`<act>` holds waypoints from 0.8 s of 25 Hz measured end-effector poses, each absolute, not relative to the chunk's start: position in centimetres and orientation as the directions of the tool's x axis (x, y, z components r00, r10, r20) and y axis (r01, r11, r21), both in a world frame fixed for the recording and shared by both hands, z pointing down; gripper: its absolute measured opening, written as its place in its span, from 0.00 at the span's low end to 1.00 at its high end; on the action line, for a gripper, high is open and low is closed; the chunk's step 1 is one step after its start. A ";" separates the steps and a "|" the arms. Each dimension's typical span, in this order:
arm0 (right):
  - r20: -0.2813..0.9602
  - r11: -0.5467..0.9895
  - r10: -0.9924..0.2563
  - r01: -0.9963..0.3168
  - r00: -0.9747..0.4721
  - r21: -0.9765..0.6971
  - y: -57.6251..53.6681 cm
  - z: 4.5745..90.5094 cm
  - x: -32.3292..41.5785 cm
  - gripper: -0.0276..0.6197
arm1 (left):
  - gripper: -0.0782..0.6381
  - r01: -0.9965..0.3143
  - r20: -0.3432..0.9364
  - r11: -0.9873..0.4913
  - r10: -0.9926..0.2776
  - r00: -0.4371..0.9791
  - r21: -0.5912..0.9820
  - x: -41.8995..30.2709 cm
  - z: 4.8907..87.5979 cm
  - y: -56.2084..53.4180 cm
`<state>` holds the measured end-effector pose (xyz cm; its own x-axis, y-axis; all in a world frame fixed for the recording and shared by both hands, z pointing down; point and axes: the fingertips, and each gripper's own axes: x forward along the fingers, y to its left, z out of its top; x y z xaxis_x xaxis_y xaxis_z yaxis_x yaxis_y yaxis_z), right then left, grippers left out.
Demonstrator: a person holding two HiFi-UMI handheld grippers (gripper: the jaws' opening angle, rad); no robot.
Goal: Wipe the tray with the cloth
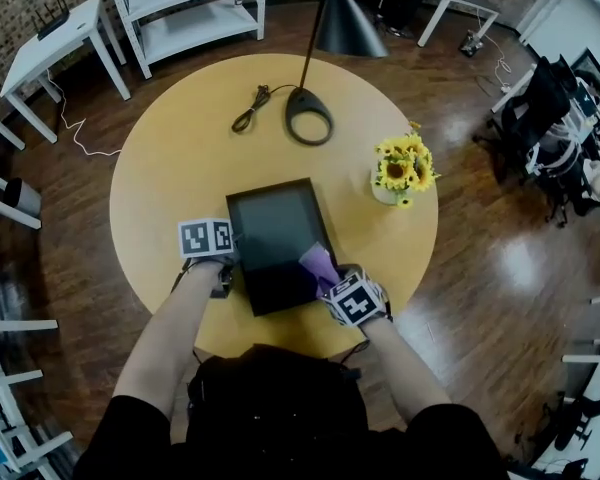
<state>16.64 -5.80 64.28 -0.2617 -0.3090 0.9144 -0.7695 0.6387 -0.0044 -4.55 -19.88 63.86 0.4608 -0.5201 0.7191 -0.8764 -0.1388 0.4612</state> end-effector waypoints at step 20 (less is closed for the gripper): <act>0.935 0.968 -0.220 -0.179 -0.279 0.174 -17.7 63.5 11.9 0.20 | 0.28 -0.386 0.712 0.627 -0.690 0.130 0.677 -2.5 67.3 -0.1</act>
<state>11.92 -17.72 63.49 -0.2795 -0.2199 0.9346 -0.1793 0.9683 0.1742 -2.51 -0.11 67.31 0.1297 -0.6897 0.7124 -0.3859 0.6267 0.6770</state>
